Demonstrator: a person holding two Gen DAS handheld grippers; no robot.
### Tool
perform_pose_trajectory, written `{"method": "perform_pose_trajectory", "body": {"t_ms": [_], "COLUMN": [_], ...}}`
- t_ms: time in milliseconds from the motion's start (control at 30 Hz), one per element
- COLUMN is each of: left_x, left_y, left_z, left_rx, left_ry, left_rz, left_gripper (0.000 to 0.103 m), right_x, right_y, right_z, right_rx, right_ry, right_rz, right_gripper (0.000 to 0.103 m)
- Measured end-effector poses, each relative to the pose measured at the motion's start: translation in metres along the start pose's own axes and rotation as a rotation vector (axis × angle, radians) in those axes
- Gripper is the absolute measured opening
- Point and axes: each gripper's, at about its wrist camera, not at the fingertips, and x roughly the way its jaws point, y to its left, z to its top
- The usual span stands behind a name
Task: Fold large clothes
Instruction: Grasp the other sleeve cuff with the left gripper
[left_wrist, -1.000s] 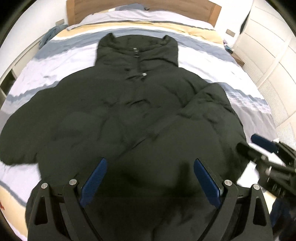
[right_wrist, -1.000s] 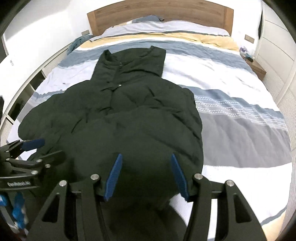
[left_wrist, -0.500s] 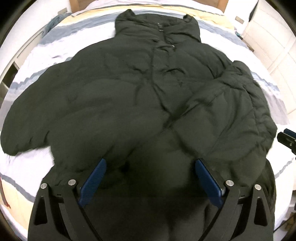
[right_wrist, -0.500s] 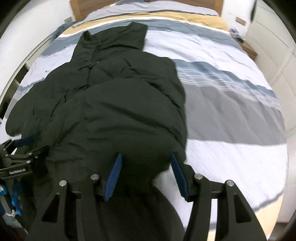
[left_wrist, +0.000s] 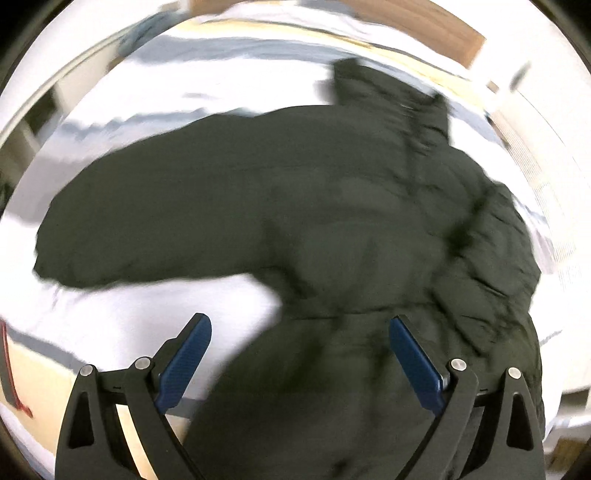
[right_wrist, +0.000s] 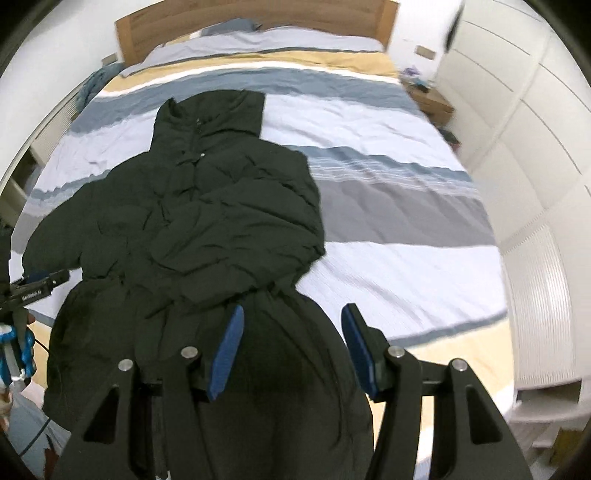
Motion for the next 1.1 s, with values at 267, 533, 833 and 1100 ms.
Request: {"method": "perform_pose_trajectory", "body": {"t_ms": [267, 533, 833, 1100], "left_x": [0.007, 0.029, 0.054, 0.040], "left_y": [0.186, 0.293, 0.318, 0.311], "left_z": [-0.012, -0.016, -0.020, -0.016], "left_rx": [-0.423, -0.764, -1.006, -1.005], "left_ry": [-0.020, -0.054, -0.076, -0.118], "left_rz": [0.017, -0.061, -0.211, -0.278], "left_gripper": [0.096, 0.096, 0.082, 0.012], "right_x": [-0.059, -0.101, -0.132, -0.133], "right_y": [0.003, 0.000, -0.019, -0.027], "right_z": [-0.020, -0.029, -0.043, -0.048], "right_rx": [0.078, 0.122, 0.183, 0.206], "right_ry": [0.000, -0.029, -0.038, -0.041], "right_rz": [-0.101, -0.172, -0.245, -0.244], "right_gripper": [0.054, 0.054, 0.054, 0.054]}}
